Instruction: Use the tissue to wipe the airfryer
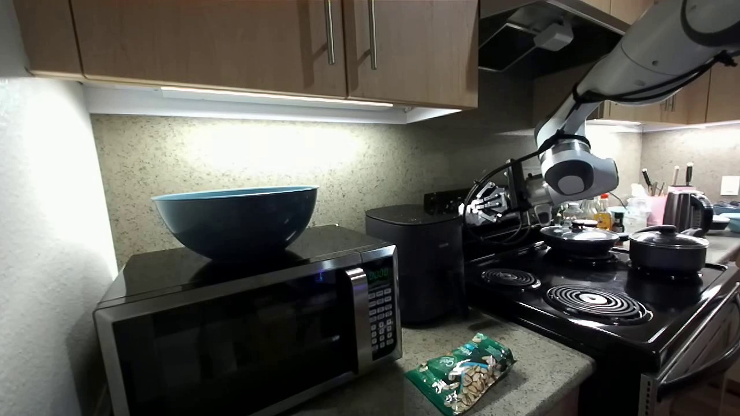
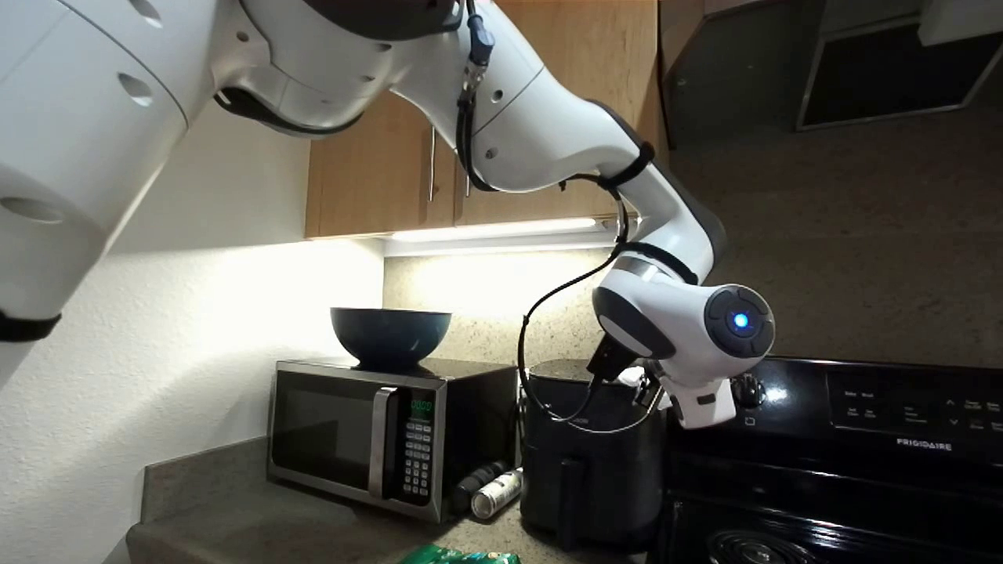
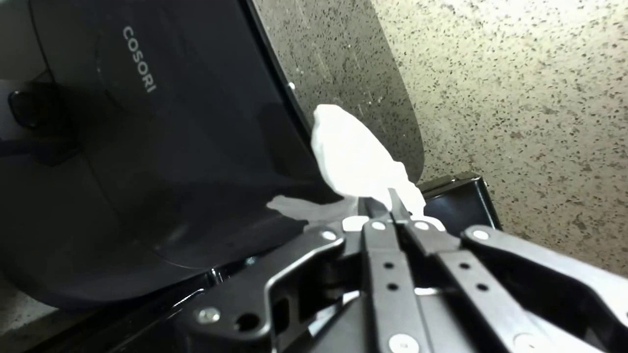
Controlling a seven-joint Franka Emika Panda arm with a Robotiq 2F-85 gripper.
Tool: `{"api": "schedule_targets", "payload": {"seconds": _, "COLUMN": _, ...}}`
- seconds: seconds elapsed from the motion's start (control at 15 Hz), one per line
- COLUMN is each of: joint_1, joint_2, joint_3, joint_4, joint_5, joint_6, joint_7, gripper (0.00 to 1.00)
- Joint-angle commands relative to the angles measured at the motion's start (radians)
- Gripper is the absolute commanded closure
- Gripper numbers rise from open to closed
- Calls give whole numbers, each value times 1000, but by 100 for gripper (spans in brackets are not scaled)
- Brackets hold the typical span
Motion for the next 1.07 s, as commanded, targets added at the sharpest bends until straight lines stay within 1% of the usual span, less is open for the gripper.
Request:
{"api": "schedule_targets", "payload": {"seconds": 0.0, "joint_1": 14, "joint_2": 0, "joint_3": -8, "joint_4": -12, "joint_5": -31, "joint_6": 23, "joint_7": 28, "gripper": 97}}
{"api": "schedule_targets", "payload": {"seconds": 0.13, "joint_1": 21, "joint_2": 15, "joint_3": -13, "joint_4": -20, "joint_5": -108, "joint_6": 50, "joint_7": 89, "gripper": 98}}
{"api": "schedule_targets", "payload": {"seconds": 0.4, "joint_1": 19, "joint_2": 57, "joint_3": -7, "joint_4": -18, "joint_5": -235, "joint_6": 50, "joint_7": 194, "gripper": 97}}
{"api": "schedule_targets", "payload": {"seconds": 0.47, "joint_1": 15, "joint_2": 64, "joint_3": -3, "joint_4": -15, "joint_5": -239, "joint_6": 40, "joint_7": 194, "gripper": 97}}
{"api": "schedule_targets", "payload": {"seconds": 0.53, "joint_1": 7, "joint_2": 59, "joint_3": -1, "joint_4": -13, "joint_5": -210, "joint_6": 40, "joint_7": 153, "gripper": 97}}
{"api": "schedule_targets", "payload": {"seconds": 0.67, "joint_1": 7, "joint_2": 68, "joint_3": 0, "joint_4": -12, "joint_5": -213, "joint_6": 40, "joint_7": 154, "gripper": 96}}
{"api": "schedule_targets", "payload": {"seconds": 0.73, "joint_1": 9, "joint_2": 74, "joint_3": 6, "joint_4": -6, "joint_5": -195, "joint_6": 42, "joint_7": 139, "gripper": 97}}
{"api": "schedule_targets", "payload": {"seconds": 1.0, "joint_1": 31, "joint_2": 124, "joint_3": 25, "joint_4": 7, "joint_5": -208, "joint_6": 56, "joint_7": 97, "gripper": 98}}
